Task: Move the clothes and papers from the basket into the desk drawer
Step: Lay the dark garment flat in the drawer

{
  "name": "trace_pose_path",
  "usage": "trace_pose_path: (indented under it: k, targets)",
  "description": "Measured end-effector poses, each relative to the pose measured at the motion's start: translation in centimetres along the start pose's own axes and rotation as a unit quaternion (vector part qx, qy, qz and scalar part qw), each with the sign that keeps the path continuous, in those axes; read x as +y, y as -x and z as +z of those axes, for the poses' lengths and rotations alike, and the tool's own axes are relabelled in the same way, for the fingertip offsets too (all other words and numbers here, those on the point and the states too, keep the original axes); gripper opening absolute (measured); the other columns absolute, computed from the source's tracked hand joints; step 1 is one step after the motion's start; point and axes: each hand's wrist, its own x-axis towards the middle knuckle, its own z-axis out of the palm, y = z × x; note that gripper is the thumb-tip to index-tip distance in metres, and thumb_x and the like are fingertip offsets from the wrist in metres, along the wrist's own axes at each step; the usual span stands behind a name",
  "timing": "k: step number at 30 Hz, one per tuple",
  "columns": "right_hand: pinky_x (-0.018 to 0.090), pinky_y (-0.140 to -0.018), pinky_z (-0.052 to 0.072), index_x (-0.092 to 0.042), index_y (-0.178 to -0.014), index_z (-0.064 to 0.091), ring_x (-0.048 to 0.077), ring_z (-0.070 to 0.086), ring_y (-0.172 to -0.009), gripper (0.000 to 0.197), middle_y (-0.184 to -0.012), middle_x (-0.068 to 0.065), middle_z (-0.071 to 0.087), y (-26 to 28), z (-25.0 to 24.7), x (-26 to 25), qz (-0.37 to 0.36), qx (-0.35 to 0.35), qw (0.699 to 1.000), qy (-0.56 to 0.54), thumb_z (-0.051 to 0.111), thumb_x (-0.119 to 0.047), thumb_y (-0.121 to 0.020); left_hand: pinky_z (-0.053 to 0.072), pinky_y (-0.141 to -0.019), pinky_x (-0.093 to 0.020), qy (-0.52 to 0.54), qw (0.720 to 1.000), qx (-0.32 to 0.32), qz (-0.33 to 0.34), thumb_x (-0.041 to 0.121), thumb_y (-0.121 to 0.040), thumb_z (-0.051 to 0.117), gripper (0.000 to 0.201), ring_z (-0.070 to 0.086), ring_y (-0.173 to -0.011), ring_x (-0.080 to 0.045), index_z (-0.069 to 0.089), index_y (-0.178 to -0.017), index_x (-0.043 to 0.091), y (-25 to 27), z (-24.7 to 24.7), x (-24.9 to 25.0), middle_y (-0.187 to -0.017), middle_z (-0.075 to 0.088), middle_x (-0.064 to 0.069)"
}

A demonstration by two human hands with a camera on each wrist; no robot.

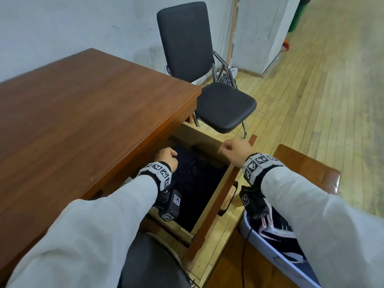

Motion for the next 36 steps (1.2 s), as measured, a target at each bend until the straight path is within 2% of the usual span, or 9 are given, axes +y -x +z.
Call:
trace_pose_path:
  k: [5,7,10,16,20,23,27,30,36]
  targets:
    - [0.019,-0.054,0.037,-0.015,-0.081,0.069,0.015,0.059,-0.075,0.026,-0.087,0.006,0.069,4.2,-3.0,0.7,0.033,0.047,0.998,-0.027,0.052,-0.028,-0.094,0.046,-0.096,-0.035,0.030,0.999,0.004,0.041,0.004,-0.094,0.045,0.031,0.057,-0.114,-0.027,0.066,-0.114,0.016,4.1,-1.1,2.8,-0.125,0.062,-0.006]
    - [0.023,-0.056,0.044,-0.015,-0.072,0.066,0.019,0.064,-0.075,0.033,-0.084,0.008,0.071,5.9,-3.6,1.8,0.062,0.036,0.997,-0.034,0.050,-0.031,-0.095,0.046,-0.094,-0.033,0.029,0.998,0.010,0.055,0.007,-0.095,0.044,0.031,0.058,-0.113,-0.027,0.068,-0.112,0.016,5.6,-0.8,3.6,-0.124,0.062,-0.005]
    - [0.030,-0.066,0.054,-0.007,-0.080,0.069,0.019,0.066,-0.071,0.030,-0.084,0.008,0.074,8.5,-4.4,3.1,0.124,0.014,0.990,-0.068,0.052,-0.027,-0.093,0.045,-0.095,-0.033,0.021,0.997,0.005,0.075,0.010,-0.095,0.043,0.030,0.057,-0.114,-0.028,0.068,-0.111,0.018,8.1,0.1,4.8,-0.125,0.062,-0.005]
    - [0.030,-0.065,0.056,-0.007,-0.076,0.071,0.021,0.066,-0.066,0.029,-0.081,0.009,0.075,12.7,-3.7,5.7,0.223,-0.038,0.974,-0.014,0.060,-0.031,-0.087,0.046,-0.097,-0.034,0.024,0.994,-0.007,0.111,0.009,-0.096,0.047,0.028,0.057,-0.116,-0.028,0.066,-0.115,0.014,11.5,1.2,7.0,-0.125,0.061,-0.008]
    - [0.030,-0.071,0.058,-0.008,-0.084,0.064,0.025,0.069,-0.079,0.025,-0.088,0.011,0.071,13.9,-1.6,7.4,0.248,-0.050,0.967,0.000,0.061,-0.032,-0.088,0.046,-0.097,-0.034,0.011,0.992,0.005,0.128,0.010,-0.096,0.047,0.028,0.057,-0.116,-0.028,0.065,-0.116,0.014,12.5,1.6,7.7,-0.125,0.062,-0.008]
    - [0.025,-0.061,0.047,-0.010,-0.076,0.054,0.021,0.058,-0.068,0.022,-0.074,0.006,0.060,14.4,-1.2,7.6,0.257,-0.060,0.964,0.023,0.057,-0.026,-0.092,0.047,-0.095,-0.033,0.006,0.992,0.001,0.125,0.010,-0.096,0.047,0.027,0.058,-0.115,-0.028,0.064,-0.115,0.015,12.9,1.9,7.5,-0.125,0.062,-0.008]
    - [0.027,-0.054,0.043,-0.008,-0.099,0.050,0.020,0.053,-0.063,0.016,-0.076,0.006,0.055,14.8,-0.5,8.7,0.297,-0.026,0.954,0.035,0.058,-0.017,-0.089,0.046,-0.097,-0.034,0.008,0.993,-0.005,0.115,0.010,-0.096,0.048,0.027,0.057,-0.116,-0.027,0.063,-0.118,0.014,13.0,1.9,6.9,-0.126,0.061,-0.008]
    - [0.022,-0.044,0.033,-0.010,-0.075,0.049,0.016,0.045,-0.054,0.020,-0.065,0.003,0.048,14.7,0.3,9.4,0.304,-0.054,0.950,0.039,0.053,-0.020,-0.092,0.046,-0.098,-0.034,0.005,0.994,-0.007,0.112,0.010,-0.096,0.048,0.028,0.056,-0.118,-0.026,0.063,-0.119,0.014,12.9,1.8,6.6,-0.127,0.060,-0.008]
    - [0.030,-0.071,0.045,-0.002,-0.102,0.062,0.030,0.056,-0.084,0.034,-0.098,0.016,0.061,14.9,-1.8,9.4,0.290,0.030,0.955,-0.056,0.039,-0.026,-0.096,0.047,-0.096,-0.033,0.017,0.994,-0.013,0.108,0.011,-0.095,0.050,0.027,0.056,-0.117,-0.026,0.063,-0.119,0.014,13.1,1.8,6.8,-0.126,0.061,-0.008]
